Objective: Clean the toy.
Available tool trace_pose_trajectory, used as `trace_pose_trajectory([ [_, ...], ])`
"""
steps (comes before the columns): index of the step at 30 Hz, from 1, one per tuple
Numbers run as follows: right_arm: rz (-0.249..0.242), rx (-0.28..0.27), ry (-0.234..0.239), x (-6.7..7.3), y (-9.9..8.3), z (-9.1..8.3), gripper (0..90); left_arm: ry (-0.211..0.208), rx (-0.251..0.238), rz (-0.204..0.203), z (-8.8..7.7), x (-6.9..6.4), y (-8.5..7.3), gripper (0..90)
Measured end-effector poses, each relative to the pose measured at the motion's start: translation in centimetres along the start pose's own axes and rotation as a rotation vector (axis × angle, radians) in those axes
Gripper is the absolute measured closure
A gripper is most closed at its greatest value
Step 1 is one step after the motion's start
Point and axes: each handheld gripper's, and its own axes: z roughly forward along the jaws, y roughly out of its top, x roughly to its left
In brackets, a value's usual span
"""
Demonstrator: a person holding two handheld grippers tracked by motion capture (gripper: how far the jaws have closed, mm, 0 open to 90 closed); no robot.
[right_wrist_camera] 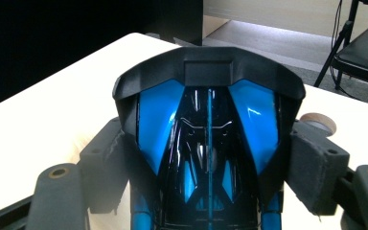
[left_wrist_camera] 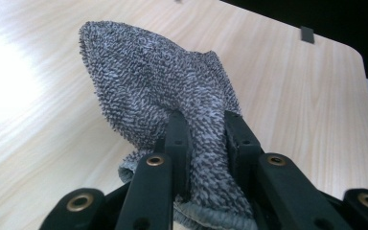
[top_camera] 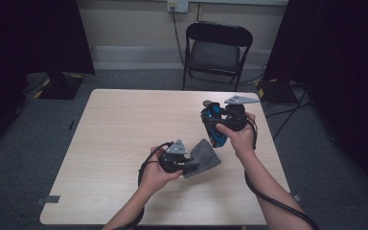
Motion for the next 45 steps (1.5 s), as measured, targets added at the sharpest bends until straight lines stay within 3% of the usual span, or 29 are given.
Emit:
trace_pose_trajectory([
  [9, 0.013, 0.029, -0.023, -1.5, -1.4, -0.5, 25.4, 0.065, -0.033, -0.025, -3.0, 1.7, -0.6, 75.0],
  [17, 0.024, 0.056, -0.052, -2.8, -2.9, -0.9, 25.4, 0.107, -0.041, -0.045, -4.6, 3.1, -1.2, 75.0],
  [45, 0.082, 0.154, -0.114, -6.4, -7.6, -1.9, 25.4, 0.221, -0.038, -0.093, -7.7, 6.5, -3.8, 74.9],
])
